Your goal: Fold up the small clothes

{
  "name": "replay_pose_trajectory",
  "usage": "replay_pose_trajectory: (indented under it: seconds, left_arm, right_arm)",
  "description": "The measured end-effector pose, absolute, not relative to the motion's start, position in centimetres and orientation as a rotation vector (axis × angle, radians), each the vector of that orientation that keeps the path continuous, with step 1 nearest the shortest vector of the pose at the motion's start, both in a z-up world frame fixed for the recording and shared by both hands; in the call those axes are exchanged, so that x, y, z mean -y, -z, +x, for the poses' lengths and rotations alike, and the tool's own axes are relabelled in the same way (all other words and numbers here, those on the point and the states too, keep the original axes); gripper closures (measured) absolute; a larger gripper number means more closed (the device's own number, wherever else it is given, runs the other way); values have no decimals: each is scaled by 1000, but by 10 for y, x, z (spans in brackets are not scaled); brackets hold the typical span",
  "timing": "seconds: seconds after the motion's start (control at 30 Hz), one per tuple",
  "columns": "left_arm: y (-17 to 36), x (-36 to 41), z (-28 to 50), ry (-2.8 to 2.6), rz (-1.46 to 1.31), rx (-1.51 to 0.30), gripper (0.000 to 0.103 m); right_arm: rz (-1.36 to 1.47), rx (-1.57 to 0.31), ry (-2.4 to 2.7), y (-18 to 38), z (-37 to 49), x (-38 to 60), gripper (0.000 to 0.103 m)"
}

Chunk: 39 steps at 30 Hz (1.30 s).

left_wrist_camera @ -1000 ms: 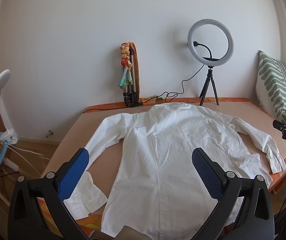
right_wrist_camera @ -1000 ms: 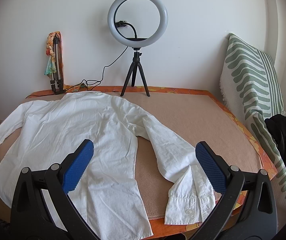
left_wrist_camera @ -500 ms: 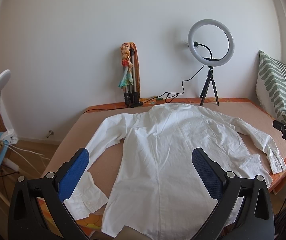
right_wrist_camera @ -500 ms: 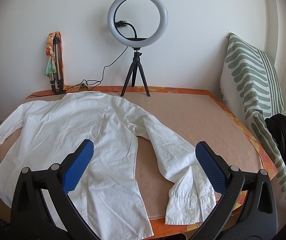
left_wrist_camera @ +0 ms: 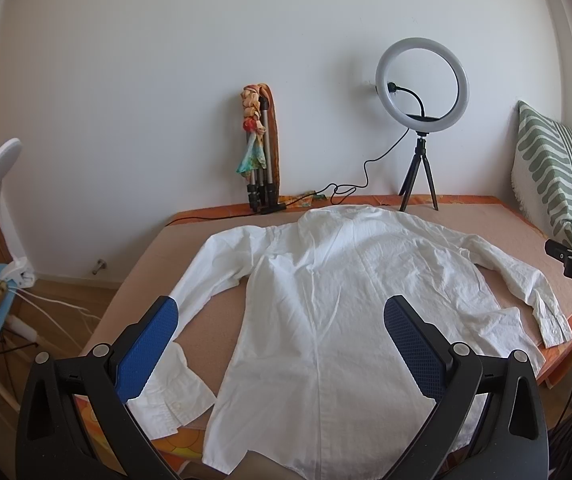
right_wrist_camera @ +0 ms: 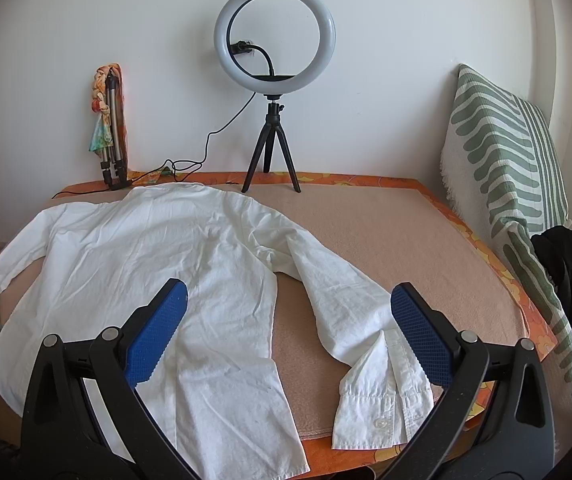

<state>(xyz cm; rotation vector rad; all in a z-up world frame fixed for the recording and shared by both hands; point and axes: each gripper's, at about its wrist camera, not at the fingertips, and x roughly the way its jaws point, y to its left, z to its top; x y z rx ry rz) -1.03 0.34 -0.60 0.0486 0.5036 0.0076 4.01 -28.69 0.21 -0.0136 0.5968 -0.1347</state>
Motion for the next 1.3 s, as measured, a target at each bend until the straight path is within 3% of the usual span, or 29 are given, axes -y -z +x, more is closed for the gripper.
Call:
replay_pose_trajectory:
  seconds: [0.4,0.83,1.1,1.3]
  left_arm:
    - [9,-19,-13,-39,24,-515,0]
    - [19,-133,-1,-136,-142,-559,2]
    - [63,-200,8,-130,-370,-694,42]
    - [97,-208,19,-90,-430,-807,50]
  right_arm:
    - [-4,-594,125,-4,42,282,0]
    - [27,-618,-2,-8,60,255,0]
    - [40,-674,-128,-11,82,220,0]
    - [-43,-683,-238,-20,107,168,3]
